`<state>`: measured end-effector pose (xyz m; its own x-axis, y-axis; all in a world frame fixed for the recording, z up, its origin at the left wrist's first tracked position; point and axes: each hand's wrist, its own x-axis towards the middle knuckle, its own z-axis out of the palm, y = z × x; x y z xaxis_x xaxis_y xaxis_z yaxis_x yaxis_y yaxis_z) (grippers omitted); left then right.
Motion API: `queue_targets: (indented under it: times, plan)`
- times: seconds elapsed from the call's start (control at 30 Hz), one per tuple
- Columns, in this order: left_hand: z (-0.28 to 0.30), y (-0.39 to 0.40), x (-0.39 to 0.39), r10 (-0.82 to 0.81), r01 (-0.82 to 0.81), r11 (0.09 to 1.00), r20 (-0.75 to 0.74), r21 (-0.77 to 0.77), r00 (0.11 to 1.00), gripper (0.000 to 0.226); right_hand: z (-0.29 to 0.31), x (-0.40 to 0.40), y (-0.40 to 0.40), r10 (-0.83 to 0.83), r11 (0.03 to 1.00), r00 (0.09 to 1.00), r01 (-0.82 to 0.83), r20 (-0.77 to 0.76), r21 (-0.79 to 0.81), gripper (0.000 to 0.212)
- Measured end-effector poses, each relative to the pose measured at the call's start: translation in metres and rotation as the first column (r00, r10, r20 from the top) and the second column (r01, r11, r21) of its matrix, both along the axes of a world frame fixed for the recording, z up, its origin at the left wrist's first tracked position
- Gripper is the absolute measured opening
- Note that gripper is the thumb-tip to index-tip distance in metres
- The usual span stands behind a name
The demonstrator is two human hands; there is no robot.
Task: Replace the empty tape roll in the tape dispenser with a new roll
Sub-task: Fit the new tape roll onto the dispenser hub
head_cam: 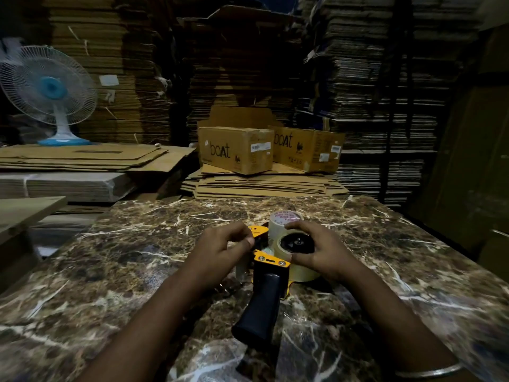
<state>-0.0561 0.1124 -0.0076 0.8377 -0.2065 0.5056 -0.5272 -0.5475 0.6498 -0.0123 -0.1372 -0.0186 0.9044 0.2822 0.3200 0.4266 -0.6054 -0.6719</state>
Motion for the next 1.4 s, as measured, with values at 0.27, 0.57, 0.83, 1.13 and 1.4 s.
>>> queue_targets:
  times: [0.27,0.57,0.83,1.13,1.4]
  plan:
    - [0.024,-0.018,0.02,0.16,-0.152,0.986,-0.154,0.063,0.975,0.005,0.0,0.001,0.001,-0.052,0.996,0.998,0.054,0.042,-0.066,0.076]
    - [0.045,-0.042,0.05,0.208,-0.017,0.861,-0.322,0.509,0.923,0.024,-0.001,0.003,0.0,-0.062,0.995,0.998,0.063,0.023,-0.074,0.081]
    - [0.04,-0.06,0.068,0.232,0.085,0.582,-0.265,0.808,0.936,0.034,0.001,0.001,0.001,-0.034,0.998,0.999,0.035,0.016,-0.053,0.079]
    - [0.037,-0.052,0.07,0.118,0.144,0.726,-0.329,0.672,0.937,0.055,0.0,0.001,0.003,-0.023,0.995,1.0,0.021,-0.019,-0.096,0.095]
    - [0.026,-0.021,0.072,-0.185,0.312,0.723,-0.263,0.616,0.947,0.014,0.004,-0.006,0.01,-0.11,0.956,0.994,0.106,0.0,-0.274,0.096]
